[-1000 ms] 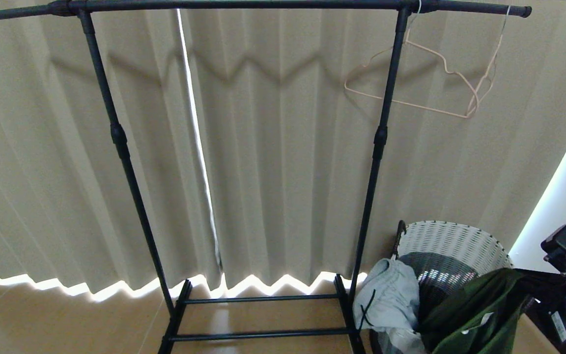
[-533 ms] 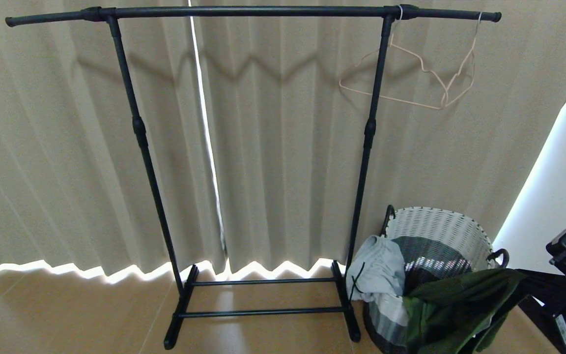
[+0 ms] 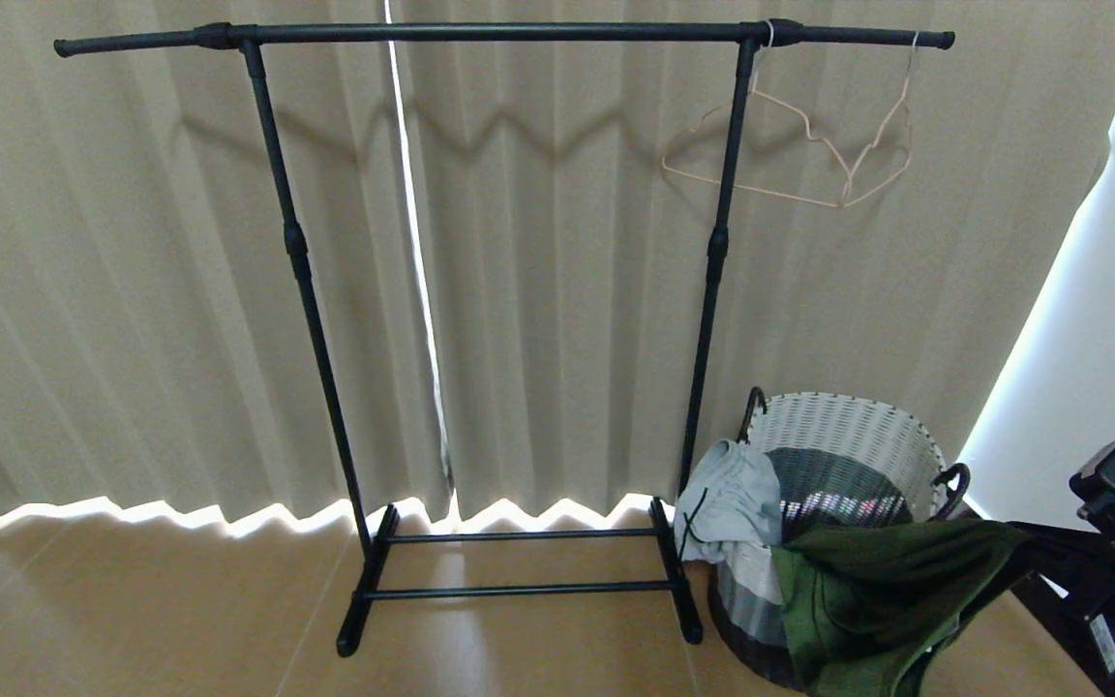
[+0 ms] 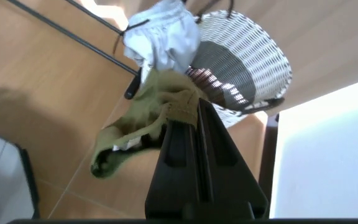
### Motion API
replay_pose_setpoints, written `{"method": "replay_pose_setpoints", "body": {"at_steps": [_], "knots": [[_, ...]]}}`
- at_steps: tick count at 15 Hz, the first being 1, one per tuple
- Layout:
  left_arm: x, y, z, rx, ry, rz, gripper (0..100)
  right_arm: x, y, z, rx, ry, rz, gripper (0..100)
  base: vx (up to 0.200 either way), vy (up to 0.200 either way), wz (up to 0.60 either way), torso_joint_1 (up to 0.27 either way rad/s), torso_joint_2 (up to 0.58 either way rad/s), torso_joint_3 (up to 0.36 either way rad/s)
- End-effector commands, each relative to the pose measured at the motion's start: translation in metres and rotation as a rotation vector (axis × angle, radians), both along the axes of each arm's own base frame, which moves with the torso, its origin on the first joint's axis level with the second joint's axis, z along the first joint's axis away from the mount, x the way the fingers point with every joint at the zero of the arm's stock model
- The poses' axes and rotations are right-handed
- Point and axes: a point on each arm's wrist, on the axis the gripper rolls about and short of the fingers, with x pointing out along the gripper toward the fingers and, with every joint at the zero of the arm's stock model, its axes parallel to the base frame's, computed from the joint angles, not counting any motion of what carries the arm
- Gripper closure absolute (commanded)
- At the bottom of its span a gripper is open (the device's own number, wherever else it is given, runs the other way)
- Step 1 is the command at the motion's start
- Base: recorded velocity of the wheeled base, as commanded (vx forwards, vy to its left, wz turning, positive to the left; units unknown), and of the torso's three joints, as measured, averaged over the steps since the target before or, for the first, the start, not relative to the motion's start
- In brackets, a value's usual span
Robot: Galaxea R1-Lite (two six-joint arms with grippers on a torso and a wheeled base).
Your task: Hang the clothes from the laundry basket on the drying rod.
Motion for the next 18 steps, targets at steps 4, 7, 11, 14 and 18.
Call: {"method": "replay_pose_setpoints", "body": {"at_steps": [4,7,11,14,18], "knots": [[0.000,-0.001,0.000,0.047,-0.009,-0.043,0,0.004,0.019,0.006,0.008,-0.012,0.129,100,0.000,0.000,0.00,0.000,0.00,0.000],[-0.010,-0.006,0.032,0.057,-0.154,-0.273,0,0.007,0.037,0.026,0.060,-0.072,0.293,100,0.000,0.000,0.00,0.000,0.00,0.000],[-0.006,-0.009,0.089,0.068,-0.161,-0.417,0,0.011,0.046,0.052,0.142,-0.147,0.423,100,0.000,0.000,0.00,0.000,0.00,0.000],[0.025,-0.009,0.102,0.036,-0.002,-0.454,0,0.014,0.059,0.070,0.245,-0.158,0.481,100,0.000,0.000,0.00,0.000,0.00,0.000],[0.071,-0.022,0.128,0.030,0.041,-0.687,0,0.018,0.073,0.089,0.289,-0.193,0.539,100,0.000,0.000,0.00,0.000,0.00,0.000]]}}
